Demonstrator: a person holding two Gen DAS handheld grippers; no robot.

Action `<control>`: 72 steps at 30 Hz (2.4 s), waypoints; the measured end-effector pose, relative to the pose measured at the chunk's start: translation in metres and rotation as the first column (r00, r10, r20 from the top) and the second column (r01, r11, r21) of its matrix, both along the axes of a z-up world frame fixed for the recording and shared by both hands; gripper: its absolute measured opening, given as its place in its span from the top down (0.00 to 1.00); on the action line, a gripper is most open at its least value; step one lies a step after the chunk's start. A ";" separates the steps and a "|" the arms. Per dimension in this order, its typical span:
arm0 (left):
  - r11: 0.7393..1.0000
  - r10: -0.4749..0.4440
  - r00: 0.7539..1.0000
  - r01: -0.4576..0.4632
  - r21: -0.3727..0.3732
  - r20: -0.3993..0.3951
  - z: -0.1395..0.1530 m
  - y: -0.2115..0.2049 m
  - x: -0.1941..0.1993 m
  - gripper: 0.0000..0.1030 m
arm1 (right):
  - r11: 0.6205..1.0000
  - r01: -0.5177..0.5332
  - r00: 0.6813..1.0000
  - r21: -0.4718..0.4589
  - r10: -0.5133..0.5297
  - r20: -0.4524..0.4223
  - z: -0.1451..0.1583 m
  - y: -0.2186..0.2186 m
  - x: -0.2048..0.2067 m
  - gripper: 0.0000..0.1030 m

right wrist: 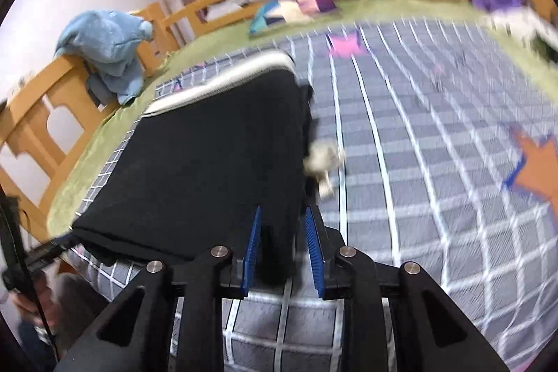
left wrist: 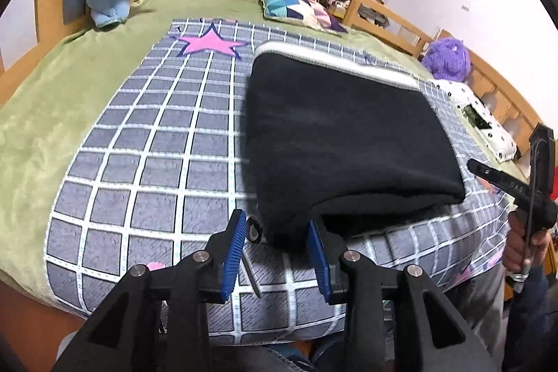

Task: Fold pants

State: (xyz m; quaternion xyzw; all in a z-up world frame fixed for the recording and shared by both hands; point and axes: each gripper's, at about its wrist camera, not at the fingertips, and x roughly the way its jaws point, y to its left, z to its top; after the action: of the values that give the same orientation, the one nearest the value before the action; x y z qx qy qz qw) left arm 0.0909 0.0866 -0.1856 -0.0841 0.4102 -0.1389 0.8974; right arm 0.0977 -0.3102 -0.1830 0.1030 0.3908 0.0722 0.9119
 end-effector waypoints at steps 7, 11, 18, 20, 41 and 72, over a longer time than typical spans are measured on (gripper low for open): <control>0.997 -0.066 0.994 0.063 0.042 0.088 0.043 -0.038 0.021 0.67 | 0.988 -0.103 0.993 -0.117 0.108 0.036 -0.003 0.043 0.030 0.75; 0.989 -0.136 0.985 0.142 -0.049 0.102 0.052 -0.033 0.017 0.63 | 0.983 -0.093 0.994 -0.155 0.100 0.042 -0.018 0.046 0.030 0.74; 0.991 -0.117 0.985 0.125 -0.054 0.124 0.053 -0.048 0.025 0.54 | 0.994 -0.076 0.996 -0.076 0.079 0.050 -0.009 0.040 0.022 0.74; 0.995 -0.101 0.990 0.102 0.004 0.100 0.040 -0.058 0.036 0.54 | 0.992 -0.082 0.995 -0.097 0.087 0.047 -0.011 0.045 0.023 0.70; 0.994 -0.046 0.996 0.038 0.101 0.076 0.047 -0.077 0.145 0.48 | 0.931 -0.045 0.976 -0.363 0.119 0.183 0.035 0.048 0.121 0.50; 0.972 -0.011 0.999 0.000 0.235 0.044 -0.001 -0.113 0.246 0.48 | 0.979 -0.122 0.992 -0.164 0.123 -0.006 -0.023 0.038 0.213 0.84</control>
State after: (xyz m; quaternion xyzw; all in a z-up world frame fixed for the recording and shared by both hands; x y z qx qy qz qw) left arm 0.3366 -0.0266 -0.1866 0.0272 0.4036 -0.0937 0.9097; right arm 0.3109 -0.2726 -0.2062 0.0031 0.3989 0.0958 0.9120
